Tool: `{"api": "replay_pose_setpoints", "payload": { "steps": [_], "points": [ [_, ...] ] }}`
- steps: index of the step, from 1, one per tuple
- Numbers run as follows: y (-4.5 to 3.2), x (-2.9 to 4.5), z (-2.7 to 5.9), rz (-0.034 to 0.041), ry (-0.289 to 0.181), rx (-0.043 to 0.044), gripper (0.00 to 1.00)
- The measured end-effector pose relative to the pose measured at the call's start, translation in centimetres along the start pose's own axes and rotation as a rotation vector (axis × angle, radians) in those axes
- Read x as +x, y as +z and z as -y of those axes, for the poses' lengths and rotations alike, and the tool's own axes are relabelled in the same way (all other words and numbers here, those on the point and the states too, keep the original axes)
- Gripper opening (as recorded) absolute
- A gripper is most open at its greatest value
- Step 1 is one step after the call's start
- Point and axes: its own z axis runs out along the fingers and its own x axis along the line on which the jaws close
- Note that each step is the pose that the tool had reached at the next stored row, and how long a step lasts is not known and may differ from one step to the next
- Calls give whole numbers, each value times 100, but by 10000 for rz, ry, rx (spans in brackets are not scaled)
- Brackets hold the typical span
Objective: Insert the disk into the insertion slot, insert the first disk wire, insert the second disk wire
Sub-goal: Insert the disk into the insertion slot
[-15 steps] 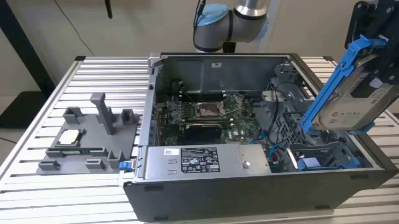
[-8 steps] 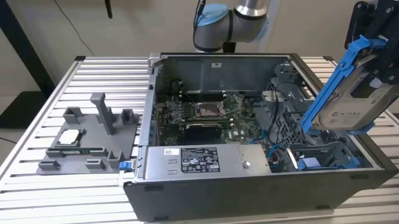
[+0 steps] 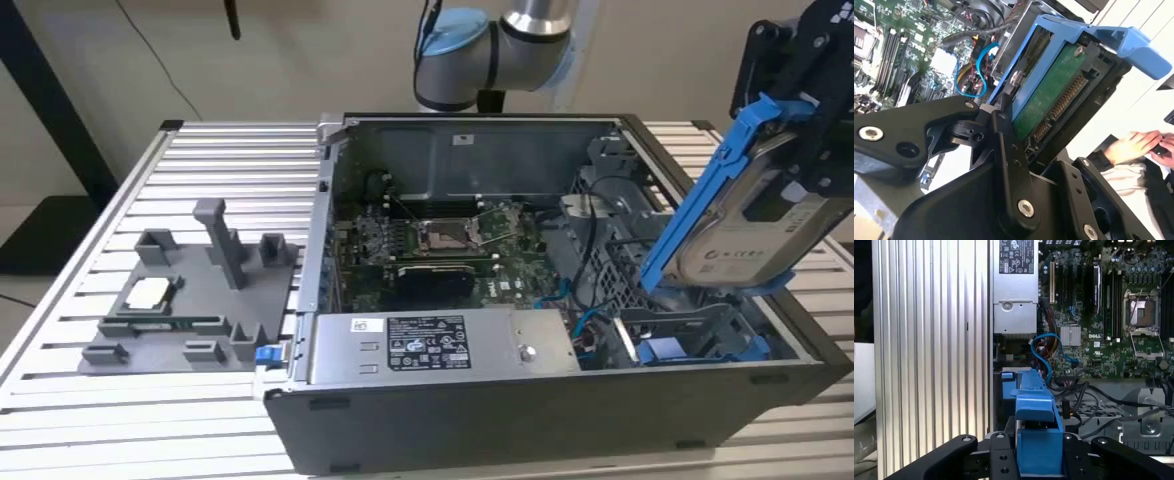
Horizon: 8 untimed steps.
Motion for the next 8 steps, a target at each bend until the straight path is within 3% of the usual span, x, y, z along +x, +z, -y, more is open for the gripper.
{"api": "replay_pose_setpoints", "payload": {
  "steps": [8],
  "points": [
    [145, 0, 14, 1, 0, 11, 33]
  ]
}}
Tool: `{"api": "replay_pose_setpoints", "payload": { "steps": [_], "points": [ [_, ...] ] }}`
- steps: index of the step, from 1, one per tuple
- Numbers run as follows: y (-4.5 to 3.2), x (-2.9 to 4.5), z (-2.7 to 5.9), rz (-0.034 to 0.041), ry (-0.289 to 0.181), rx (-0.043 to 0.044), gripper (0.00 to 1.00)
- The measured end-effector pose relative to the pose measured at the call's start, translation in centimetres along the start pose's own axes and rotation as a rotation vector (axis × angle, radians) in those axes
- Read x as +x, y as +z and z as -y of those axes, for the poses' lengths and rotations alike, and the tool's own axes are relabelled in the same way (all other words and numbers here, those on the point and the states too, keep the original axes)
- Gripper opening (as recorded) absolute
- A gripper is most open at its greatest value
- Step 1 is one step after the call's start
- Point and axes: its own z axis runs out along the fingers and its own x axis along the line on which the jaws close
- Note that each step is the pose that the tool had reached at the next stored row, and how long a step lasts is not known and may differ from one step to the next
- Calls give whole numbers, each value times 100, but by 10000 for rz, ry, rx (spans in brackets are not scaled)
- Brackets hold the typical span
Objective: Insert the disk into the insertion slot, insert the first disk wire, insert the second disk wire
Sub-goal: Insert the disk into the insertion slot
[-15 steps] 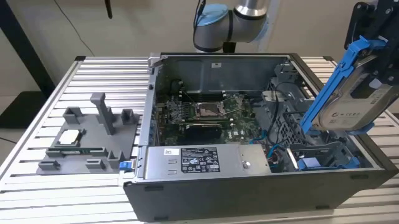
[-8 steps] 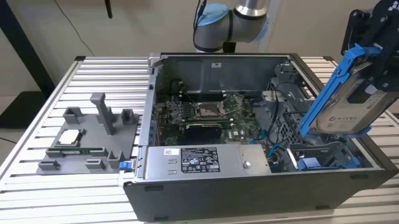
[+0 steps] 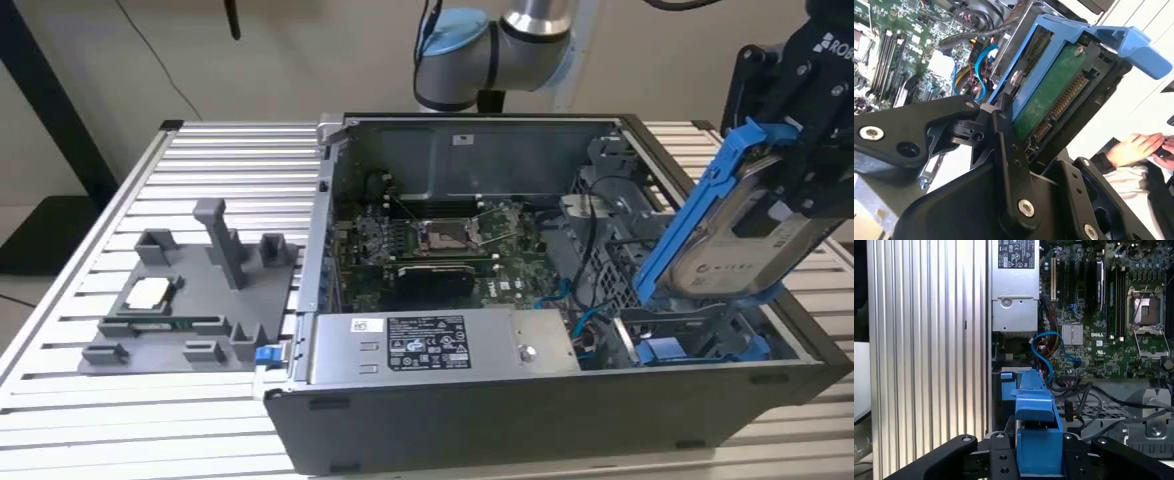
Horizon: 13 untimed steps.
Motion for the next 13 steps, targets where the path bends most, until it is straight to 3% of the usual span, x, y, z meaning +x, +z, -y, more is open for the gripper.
{"api": "replay_pose_setpoints", "payload": {
  "steps": [13],
  "points": [
    [208, -1, 17, 1, 0, 10, 33]
  ]
}}
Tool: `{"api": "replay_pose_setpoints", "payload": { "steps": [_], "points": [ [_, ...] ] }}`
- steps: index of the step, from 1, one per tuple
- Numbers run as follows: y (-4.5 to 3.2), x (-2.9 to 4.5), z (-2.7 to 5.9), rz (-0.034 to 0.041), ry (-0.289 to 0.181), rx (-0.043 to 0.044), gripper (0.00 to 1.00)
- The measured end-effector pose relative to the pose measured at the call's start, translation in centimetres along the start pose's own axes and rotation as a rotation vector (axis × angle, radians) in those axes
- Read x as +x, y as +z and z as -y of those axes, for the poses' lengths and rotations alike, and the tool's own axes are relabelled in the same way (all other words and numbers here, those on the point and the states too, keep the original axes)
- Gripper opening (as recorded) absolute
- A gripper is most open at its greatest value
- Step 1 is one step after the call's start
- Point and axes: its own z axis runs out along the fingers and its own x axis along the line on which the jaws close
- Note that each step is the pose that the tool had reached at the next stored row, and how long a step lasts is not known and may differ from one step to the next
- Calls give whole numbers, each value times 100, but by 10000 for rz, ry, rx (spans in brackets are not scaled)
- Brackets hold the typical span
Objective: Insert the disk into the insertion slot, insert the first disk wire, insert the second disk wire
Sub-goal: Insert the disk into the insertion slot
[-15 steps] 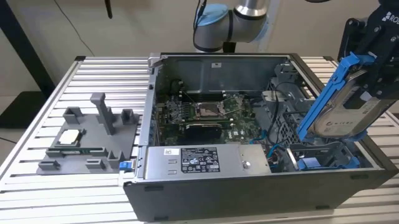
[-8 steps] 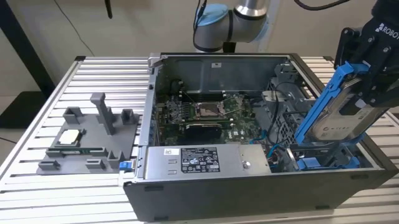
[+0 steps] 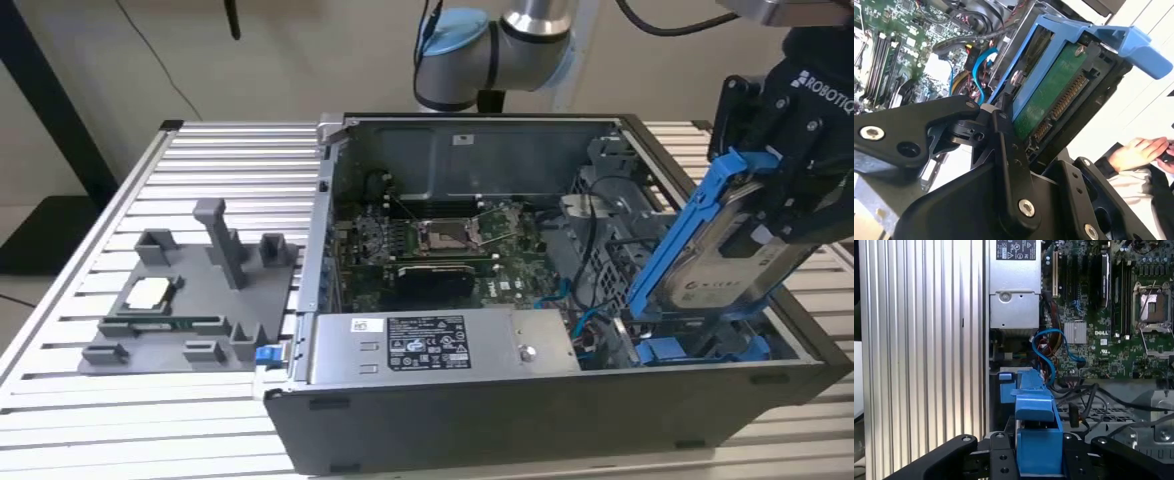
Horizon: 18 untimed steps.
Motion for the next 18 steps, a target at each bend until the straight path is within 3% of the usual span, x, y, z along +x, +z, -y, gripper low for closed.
{"api": "replay_pose_setpoints", "payload": {
  "steps": [11, 18],
  "points": [
    [154, -1, 9, -1, 0, 13, 33],
    [174, -1, 9, 3, 0, 16, 33]
  ]
}}
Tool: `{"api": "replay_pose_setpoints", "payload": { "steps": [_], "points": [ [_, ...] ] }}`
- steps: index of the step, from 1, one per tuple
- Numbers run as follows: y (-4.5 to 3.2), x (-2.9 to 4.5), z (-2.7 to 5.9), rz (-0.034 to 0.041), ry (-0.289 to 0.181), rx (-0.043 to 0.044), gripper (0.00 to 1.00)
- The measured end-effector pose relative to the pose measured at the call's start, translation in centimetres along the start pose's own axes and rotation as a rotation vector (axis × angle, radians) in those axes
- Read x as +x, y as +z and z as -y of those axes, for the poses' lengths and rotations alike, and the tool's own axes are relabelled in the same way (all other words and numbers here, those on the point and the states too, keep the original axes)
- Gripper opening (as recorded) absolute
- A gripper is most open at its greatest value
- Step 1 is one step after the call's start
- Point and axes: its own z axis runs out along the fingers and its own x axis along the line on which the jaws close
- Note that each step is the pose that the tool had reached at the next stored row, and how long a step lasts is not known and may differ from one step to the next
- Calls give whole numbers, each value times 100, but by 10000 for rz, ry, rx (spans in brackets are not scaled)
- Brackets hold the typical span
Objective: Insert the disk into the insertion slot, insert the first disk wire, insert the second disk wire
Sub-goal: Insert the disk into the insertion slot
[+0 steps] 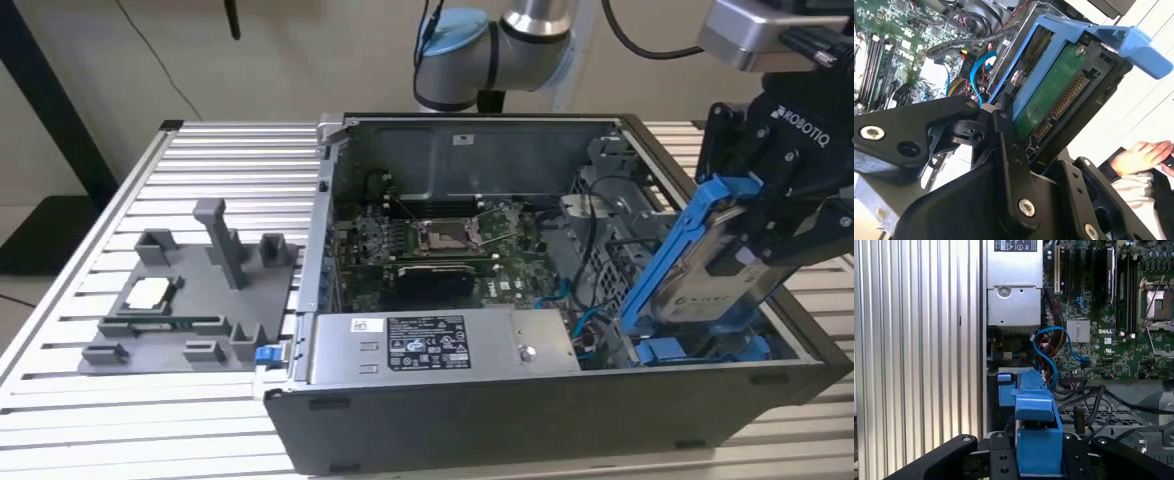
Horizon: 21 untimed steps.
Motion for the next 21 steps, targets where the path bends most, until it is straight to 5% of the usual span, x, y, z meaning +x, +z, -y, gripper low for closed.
{"api": "replay_pose_setpoints", "payload": {
  "steps": [21],
  "points": [
    [139, -4, 73, -1, 9, 12, 33]
  ]
}}
